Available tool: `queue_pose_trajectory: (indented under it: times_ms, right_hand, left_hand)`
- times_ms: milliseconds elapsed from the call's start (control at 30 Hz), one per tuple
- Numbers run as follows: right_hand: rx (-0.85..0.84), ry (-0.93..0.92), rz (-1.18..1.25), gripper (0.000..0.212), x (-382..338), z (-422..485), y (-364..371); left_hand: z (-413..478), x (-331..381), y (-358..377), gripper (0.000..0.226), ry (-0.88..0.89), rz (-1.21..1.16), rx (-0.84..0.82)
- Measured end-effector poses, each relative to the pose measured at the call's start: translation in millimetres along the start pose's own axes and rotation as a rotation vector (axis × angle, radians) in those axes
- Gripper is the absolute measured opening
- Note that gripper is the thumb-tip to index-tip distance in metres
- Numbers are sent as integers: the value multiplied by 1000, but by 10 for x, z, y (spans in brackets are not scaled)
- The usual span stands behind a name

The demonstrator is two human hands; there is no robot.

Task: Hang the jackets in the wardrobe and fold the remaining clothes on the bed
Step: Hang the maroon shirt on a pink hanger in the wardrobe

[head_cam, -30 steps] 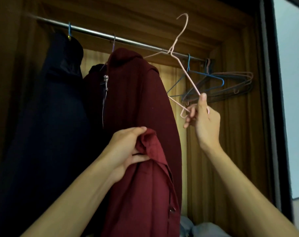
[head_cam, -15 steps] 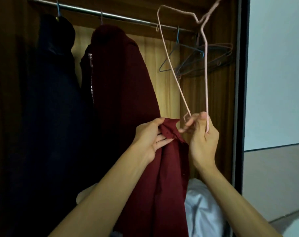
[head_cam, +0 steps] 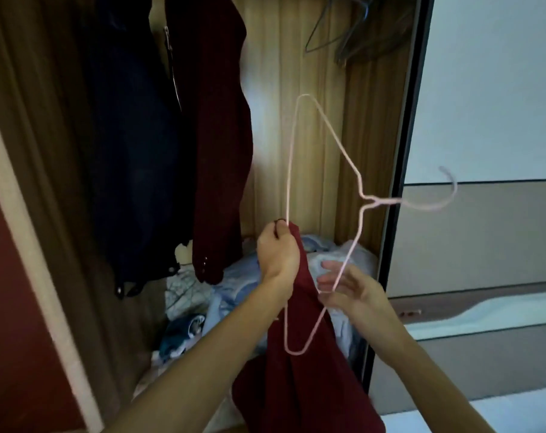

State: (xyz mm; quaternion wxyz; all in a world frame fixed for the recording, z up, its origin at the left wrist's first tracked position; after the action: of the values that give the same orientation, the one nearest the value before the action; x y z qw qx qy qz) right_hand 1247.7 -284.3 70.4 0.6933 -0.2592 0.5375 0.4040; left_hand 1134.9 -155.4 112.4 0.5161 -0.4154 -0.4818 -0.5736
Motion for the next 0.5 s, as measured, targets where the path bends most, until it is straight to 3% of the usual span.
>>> queue_pose_trajectory:
  times_ms: [100,167,267,400,500]
  right_hand:
    - [74,219,303,26,24,18,9]
    - [115,252,453,11,3,54,-43]
    - [83,266,620,32,39,106,-62]
    - [97,285,723,41,134,154,42]
    - [103,233,552,38,163,129,136]
  left_hand:
    - [-289,15,-125,30,216,137,-22]
    - [-376,51,-213,30,281,151,-62]
    - [-393,88,-381,36,363,244,-173]
    - [-259,-61,-604,31,335,462,-384]
    - [-60,-193,-913,29,164,495,-400]
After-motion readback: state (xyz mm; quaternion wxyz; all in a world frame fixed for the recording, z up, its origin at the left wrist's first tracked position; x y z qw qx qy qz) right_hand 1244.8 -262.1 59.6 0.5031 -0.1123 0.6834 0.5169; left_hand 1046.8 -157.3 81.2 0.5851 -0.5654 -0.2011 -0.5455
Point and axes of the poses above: each hand's wrist, its own z-axis towards the middle knuckle, its own y-axis out of the palm, x = y × z, the point moved 10 cm from there along z, towards the middle knuckle, and after that the axes turned 6 degrees about x, right-handed, at the moved point
